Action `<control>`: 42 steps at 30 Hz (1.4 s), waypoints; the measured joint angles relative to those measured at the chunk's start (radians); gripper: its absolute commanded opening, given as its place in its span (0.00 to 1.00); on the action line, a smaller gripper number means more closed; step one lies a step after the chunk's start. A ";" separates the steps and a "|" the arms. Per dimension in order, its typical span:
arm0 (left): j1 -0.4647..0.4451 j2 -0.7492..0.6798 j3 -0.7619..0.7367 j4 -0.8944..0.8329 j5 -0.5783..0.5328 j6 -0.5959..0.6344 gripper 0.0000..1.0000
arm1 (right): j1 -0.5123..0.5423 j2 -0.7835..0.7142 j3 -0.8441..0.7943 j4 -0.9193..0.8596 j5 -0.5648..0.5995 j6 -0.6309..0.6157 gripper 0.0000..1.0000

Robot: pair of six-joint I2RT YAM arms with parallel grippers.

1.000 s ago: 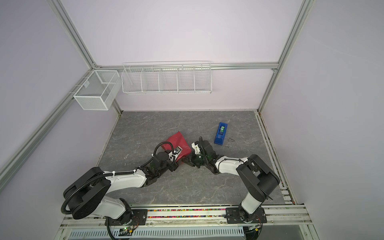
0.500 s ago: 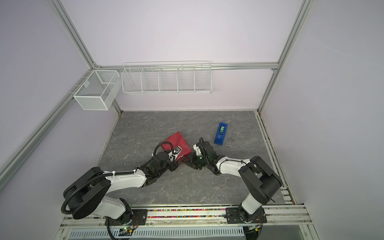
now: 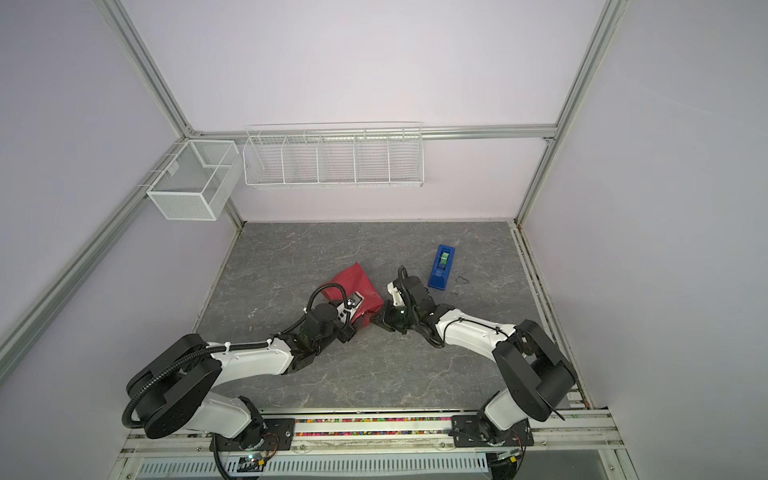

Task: Wrap the gift box in paper

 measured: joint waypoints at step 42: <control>0.081 -0.263 0.245 -0.464 0.129 -0.260 0.00 | -0.007 0.214 0.091 0.114 -0.011 -0.007 0.06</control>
